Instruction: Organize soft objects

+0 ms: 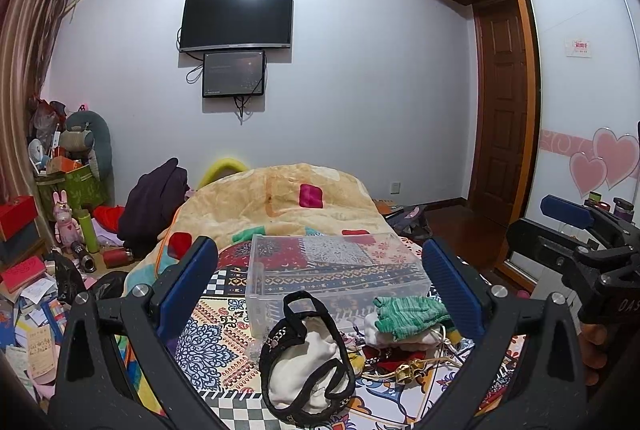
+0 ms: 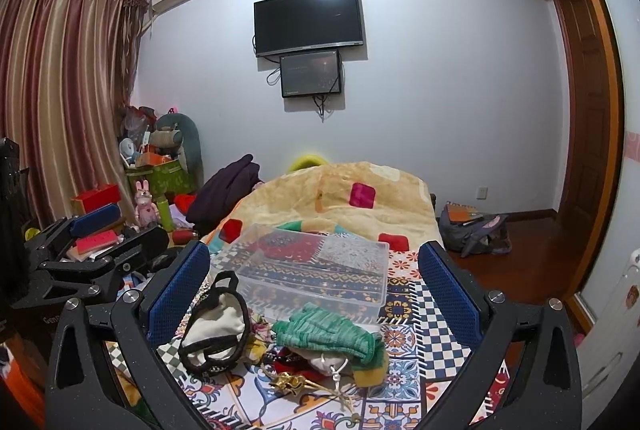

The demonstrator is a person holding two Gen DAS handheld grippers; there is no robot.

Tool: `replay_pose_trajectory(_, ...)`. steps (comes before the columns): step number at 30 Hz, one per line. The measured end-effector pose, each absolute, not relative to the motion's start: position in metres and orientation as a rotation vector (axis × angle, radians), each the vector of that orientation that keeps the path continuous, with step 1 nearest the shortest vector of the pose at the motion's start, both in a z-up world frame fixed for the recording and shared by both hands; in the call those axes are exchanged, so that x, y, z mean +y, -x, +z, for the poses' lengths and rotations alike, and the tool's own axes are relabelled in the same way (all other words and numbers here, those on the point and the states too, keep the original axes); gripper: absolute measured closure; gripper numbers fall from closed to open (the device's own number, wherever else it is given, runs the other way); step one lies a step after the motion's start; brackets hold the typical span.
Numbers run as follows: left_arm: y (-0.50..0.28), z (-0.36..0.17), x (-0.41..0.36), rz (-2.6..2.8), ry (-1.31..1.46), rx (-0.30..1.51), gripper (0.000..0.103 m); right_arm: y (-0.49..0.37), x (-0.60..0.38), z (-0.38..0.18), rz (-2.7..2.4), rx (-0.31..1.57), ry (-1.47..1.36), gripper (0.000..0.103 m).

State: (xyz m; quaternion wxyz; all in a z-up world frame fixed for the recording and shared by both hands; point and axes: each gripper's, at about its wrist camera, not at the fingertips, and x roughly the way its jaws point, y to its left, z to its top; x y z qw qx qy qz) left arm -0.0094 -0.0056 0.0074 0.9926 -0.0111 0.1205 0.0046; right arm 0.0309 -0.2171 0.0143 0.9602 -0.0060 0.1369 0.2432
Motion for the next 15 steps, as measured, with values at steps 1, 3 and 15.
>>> replay_pose_trajectory(1,0.0095,0.0074,-0.0055,0.009,0.023,0.241,0.0,-0.0309,-0.2172,0.0144,0.493,0.277,0.011,0.0)
replay_pose_trajectory(3,0.01,0.0085,-0.0052,0.009,0.023,0.241,0.0,-0.0309,-0.2172,0.0144,0.493,0.277,0.011,0.0)
replay_pose_trajectory(15,0.0096,0.0079,-0.0059,0.009,0.022,0.241,0.0,-0.0301,-0.2171,0.0156,0.495,0.277,0.01,0.0)
